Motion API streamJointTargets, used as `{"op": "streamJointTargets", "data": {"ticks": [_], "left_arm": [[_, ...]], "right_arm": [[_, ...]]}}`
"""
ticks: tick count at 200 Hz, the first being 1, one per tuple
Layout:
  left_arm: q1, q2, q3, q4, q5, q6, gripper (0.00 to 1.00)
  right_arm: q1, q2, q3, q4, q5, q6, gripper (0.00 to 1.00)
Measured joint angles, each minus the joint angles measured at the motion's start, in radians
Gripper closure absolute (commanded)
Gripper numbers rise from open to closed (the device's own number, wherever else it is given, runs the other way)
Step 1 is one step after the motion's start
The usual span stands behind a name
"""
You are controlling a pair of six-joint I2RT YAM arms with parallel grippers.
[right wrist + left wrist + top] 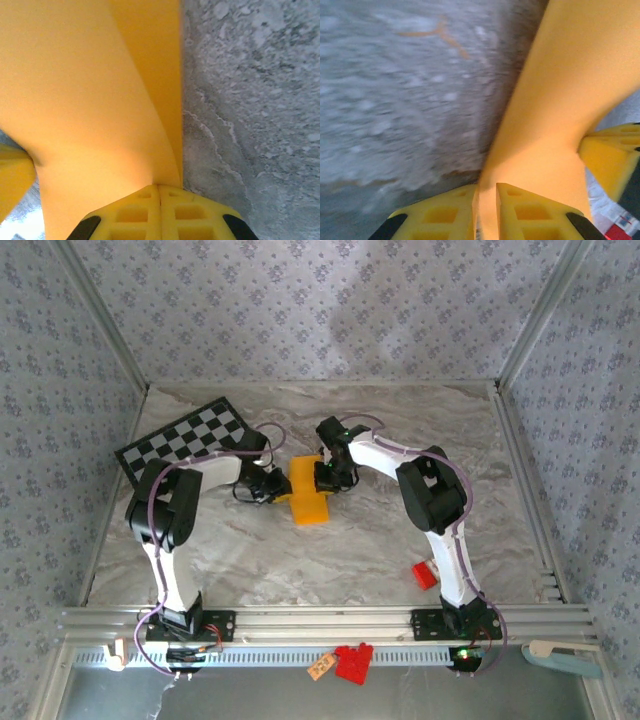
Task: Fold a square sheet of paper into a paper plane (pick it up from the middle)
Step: First fold the square sheet of paper in half at the center of the table.
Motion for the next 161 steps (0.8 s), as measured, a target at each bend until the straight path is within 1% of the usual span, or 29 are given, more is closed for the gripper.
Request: {"op": "streamJointTargets", "data": {"ticks": [28,58,75,116,161], "left_arm": [[0.012,-0.059,-0.005,-0.021,-0.009,-0.006,0.80],[-0.005,-0.089,0.006,0.026,0.026,-0.040,0.80],[-0.020,-0.064,0.031,0.042,0.048,-0.055,0.80],[-0.045,0.066,0.116,0.061,0.077,-0.058,0.80],[-0.020,0.114,0.116,0.058,0.079,-0.049,0.81]], "right_arm": [[0.000,0.000,0.000,-0.001,0.001,0.000,0.94],[0.000,0.007,0.006,-0.007,0.001,0.000,0.94],[0.000,0.008,0.009,-0.010,0.001,0.000,0.94],[0.000,0.013,0.016,-0.017,0.001,0.000,0.94],[0.000,0.015,0.019,-0.021,0.002,0.000,0.94]]}}
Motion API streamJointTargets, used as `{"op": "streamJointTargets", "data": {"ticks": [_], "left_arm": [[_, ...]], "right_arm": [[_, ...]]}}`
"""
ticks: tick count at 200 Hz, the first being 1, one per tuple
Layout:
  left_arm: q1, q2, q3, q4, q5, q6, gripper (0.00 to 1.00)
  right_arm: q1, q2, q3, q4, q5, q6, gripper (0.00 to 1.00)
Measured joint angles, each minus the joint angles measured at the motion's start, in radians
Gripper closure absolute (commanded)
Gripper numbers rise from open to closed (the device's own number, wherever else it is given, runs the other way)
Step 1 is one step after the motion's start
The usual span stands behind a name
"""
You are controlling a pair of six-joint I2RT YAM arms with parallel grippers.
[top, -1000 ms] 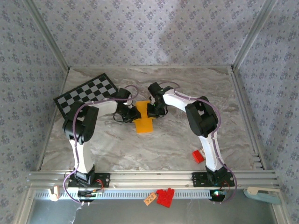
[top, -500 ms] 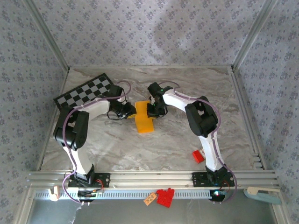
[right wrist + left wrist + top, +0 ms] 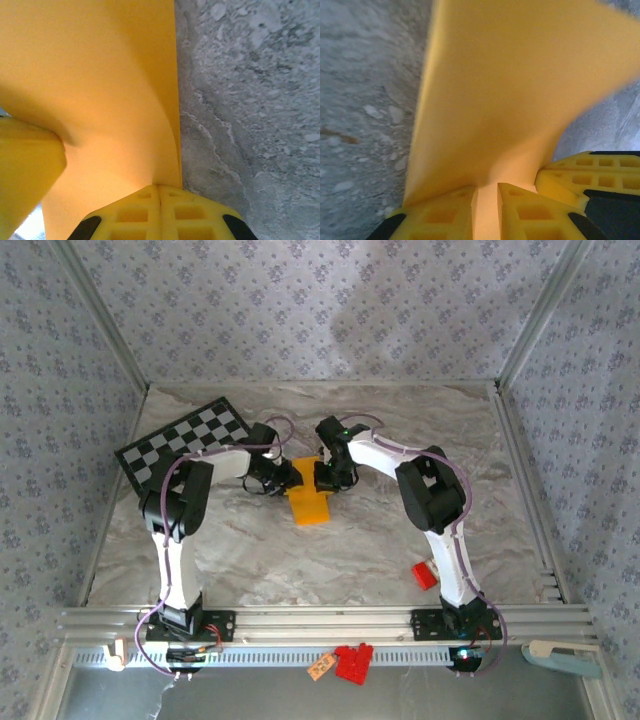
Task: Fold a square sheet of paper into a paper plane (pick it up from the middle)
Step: First fold the square sheet of paper in half at the center of the table.
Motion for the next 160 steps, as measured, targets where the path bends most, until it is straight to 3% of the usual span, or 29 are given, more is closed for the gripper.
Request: {"op": "streamJointTargets", "data": {"ticks": [83,122,160], "left_arm": [[0.105,-0.085,-0.078,-0.004,-0.020,0.052,0.83],[0.047,-0.103,-0.063,0.021,0.024,0.066,0.83],[0.001,-0.010,0.032,0.037,0.045,0.062,0.83]], "right_arm": [[0.000,0.001,0.001,-0.002,0.000,0.000,0.93],[0.000,0.006,0.008,-0.008,0.000,-0.003,0.93],[0.000,0.009,0.013,-0.014,0.000,-0.004,0.93]]}}
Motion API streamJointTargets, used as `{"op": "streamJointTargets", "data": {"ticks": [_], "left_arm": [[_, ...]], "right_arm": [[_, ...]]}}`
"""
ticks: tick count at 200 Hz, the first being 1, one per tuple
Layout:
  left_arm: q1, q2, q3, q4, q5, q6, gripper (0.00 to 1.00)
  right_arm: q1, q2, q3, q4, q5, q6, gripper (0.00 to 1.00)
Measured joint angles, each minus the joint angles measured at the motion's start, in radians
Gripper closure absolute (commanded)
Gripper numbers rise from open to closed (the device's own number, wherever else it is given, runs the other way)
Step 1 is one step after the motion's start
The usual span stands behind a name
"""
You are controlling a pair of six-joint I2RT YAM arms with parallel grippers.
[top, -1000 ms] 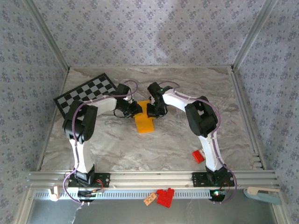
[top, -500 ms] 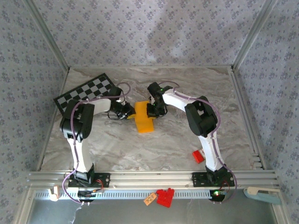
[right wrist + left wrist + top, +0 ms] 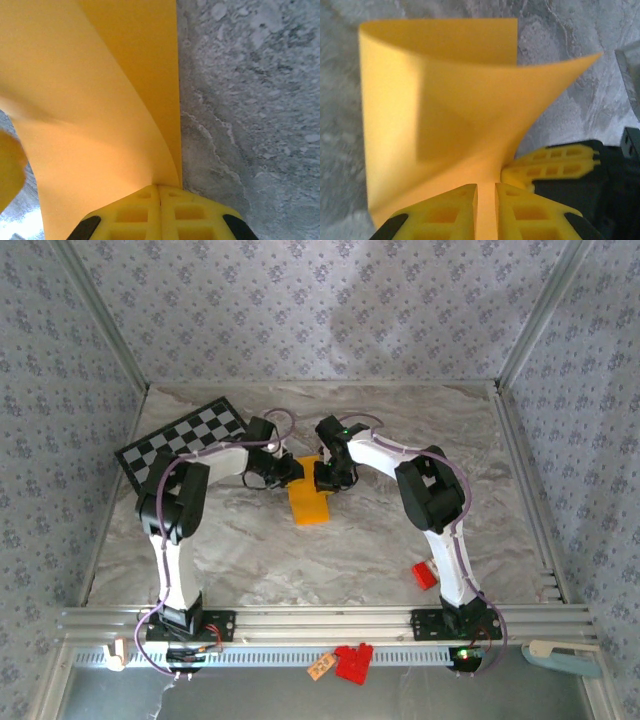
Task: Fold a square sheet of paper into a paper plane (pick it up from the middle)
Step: First fold the square sheet of paper in half at the center of the table.
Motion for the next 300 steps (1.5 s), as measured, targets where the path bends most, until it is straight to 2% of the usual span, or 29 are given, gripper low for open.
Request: {"op": "streamJointTargets", "data": {"ticks": [34,86,130,179,206,232,263,300], "left_arm": [[0.018,0.072,0.030,0.002,-0.010,0.013,0.83],[0.094,0.070,0.033,-0.025,-0.013,0.066,0.83],[0.160,0.040,0.035,-0.090,-0.079,0.132,0.84],[0.126,-0.031,0.002,-0.059,-0.075,0.130,0.84],[0.077,-0.026,0.004,-0.013,-0.042,0.104,0.84],[0.040,0.040,0.064,-0.011,-0.030,0.091,0.85],[0.046,0.117,0.120,-0.014,-0.067,0.078,0.85],[0.074,0.127,0.135,-0.019,-0.076,0.071,0.85]], "right_arm": [[0.000,0.001,0.001,-0.002,0.002,-0.007,0.93],[0.009,0.001,0.003,-0.005,0.027,-0.013,0.93],[0.013,0.002,0.006,-0.010,0.039,-0.014,0.93],[0.013,0.006,0.015,-0.019,0.041,-0.014,0.93],[0.014,0.010,0.021,-0.026,0.042,-0.014,0.94],[0.015,0.010,0.023,-0.027,0.043,-0.014,0.94],[0.015,0.010,0.022,-0.027,0.043,-0.018,0.94],[0.015,0.010,0.021,-0.027,0.043,-0.022,0.94]]}}
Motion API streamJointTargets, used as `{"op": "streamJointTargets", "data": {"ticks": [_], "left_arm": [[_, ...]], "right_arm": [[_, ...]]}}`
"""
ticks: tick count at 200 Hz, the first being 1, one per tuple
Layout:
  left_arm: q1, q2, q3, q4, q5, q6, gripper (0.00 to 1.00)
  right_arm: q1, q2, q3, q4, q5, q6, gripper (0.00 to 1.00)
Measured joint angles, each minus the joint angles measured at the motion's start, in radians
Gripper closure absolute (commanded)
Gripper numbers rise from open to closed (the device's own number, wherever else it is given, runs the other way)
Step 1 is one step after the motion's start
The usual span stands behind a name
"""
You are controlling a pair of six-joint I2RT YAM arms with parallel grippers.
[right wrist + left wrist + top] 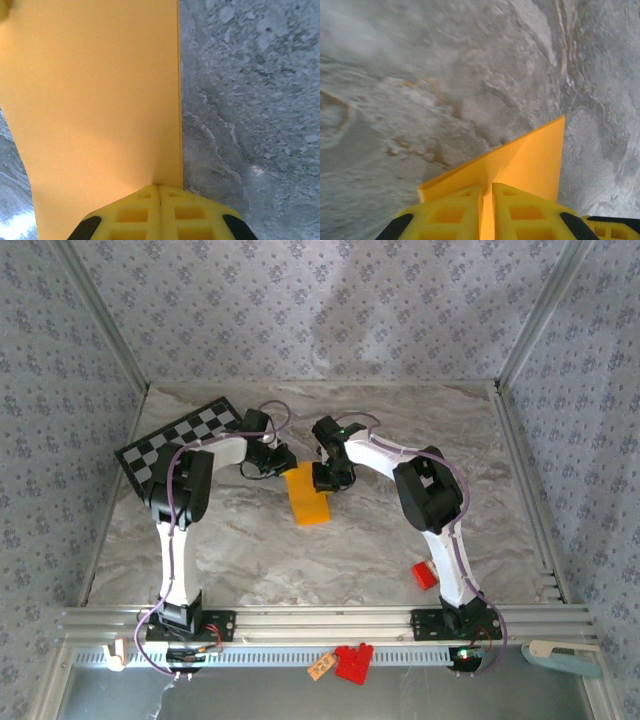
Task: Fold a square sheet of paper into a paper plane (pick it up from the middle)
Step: First fold the square sheet of paper in half at the center of the table.
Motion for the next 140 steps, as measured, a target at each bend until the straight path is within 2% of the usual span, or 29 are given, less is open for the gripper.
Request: {"op": "streamJointTargets", "data": {"ticks": [61,88,114,140], "left_arm": [[0.083,-0.005,-0.006,0.010,0.003,-0.025,0.85],[0.082,-0.093,-0.097,0.051,0.012,-0.089,0.85],[0.042,-0.240,-0.221,0.087,0.011,-0.156,0.86],[-0.051,-0.333,-0.322,0.128,0.011,-0.220,0.86]], "right_arm": [[0.000,-0.002,-0.004,0.003,0.000,0.000,0.94],[0.000,-0.005,-0.010,0.010,0.000,0.000,0.94],[0.000,-0.005,-0.010,0.011,-0.001,0.001,0.94],[0.000,-0.005,-0.010,0.011,-0.001,0.001,0.94]]}}
